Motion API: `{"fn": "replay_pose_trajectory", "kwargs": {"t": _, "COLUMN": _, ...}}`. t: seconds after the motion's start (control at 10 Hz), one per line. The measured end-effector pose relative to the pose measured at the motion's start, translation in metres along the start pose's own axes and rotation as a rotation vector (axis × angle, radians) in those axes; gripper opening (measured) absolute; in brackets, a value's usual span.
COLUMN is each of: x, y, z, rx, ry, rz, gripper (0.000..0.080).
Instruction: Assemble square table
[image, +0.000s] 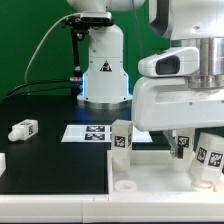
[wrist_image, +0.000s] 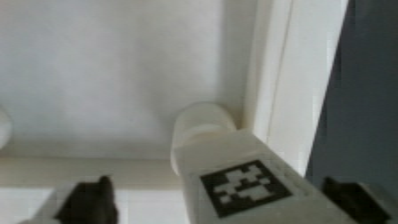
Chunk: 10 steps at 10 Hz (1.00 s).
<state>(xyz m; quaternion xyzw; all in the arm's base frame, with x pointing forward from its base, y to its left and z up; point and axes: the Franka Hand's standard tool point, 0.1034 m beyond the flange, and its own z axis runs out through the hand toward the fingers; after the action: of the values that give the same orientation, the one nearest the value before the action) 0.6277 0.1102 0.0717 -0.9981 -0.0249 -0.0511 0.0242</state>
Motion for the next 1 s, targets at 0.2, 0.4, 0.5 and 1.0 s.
{"fn": "replay_pose_trajectory", "kwargs": {"t": 0.2, "x": 0.0, "y": 0.0, "z": 0.0, "rx": 0.001, "ry": 0.0, "rz": 0.051, "gripper": 0.0383}}
{"fn": "replay_pose_trajectory", "kwargs": {"t": 0.4, "x": 0.0, "y": -0.001, "z": 0.0, "rx": 0.003, "ry": 0.0, "rz": 0.214, "gripper": 0.0282}}
{"fn": "replay_pose_trajectory", "kwargs": {"t": 0.5, "x": 0.001, "y": -0.002, "z": 0.001, "rx": 0.004, "ry": -0.001, "rz": 0.329, "gripper": 0.0282}}
{"fn": "replay_pose_trajectory", "kwargs": {"t": 1.0, "x": 0.003, "y": -0.017, "z": 0.003, "rx": 0.061, "ry": -0.037, "rz": 1.205, "gripper": 0.0282}}
